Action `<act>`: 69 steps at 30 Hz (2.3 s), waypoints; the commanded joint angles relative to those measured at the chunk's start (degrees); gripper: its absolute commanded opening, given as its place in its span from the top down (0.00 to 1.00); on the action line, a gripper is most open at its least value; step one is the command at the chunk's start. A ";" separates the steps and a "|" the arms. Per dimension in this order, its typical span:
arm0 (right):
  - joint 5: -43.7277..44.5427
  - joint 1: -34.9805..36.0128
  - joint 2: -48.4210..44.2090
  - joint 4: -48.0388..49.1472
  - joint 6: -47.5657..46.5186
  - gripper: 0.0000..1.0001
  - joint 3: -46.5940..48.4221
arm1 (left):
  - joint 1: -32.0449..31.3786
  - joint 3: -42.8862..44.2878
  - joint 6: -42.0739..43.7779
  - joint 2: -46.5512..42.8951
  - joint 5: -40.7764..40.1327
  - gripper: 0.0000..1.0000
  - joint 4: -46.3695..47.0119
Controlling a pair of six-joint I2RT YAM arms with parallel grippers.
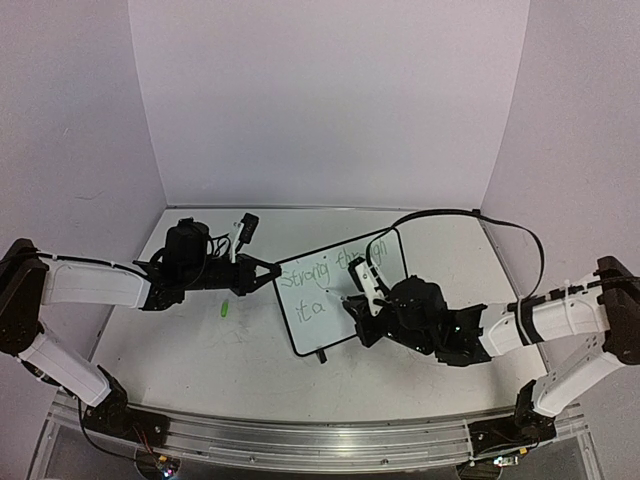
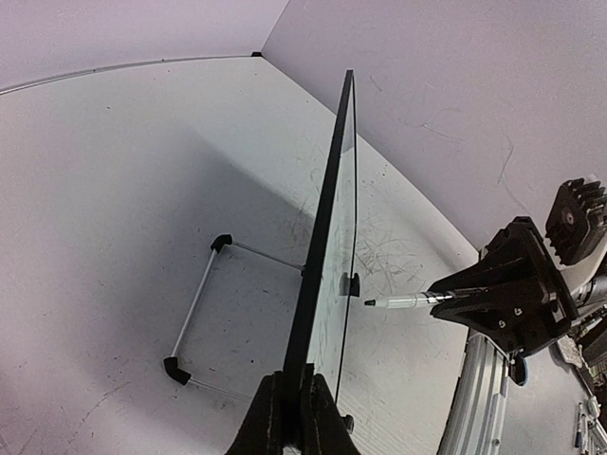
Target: Write a sentence on the whiteboard
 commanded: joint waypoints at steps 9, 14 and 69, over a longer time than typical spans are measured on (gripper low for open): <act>0.78 -0.07 3.73 -0.85 -0.63 1.00 3.66 | 0.65 -0.15 3.18 0.94 -5.31 1.00 -5.90; 1.86 -0.14 4.06 -0.94 -0.60 1.00 3.94 | 0.65 -0.18 3.28 0.93 -5.27 1.00 -5.91; 5.25 1.17 -6.89 1.14 2.31 1.00 -3.80 | 0.65 -0.32 3.19 0.95 -5.47 1.00 -6.11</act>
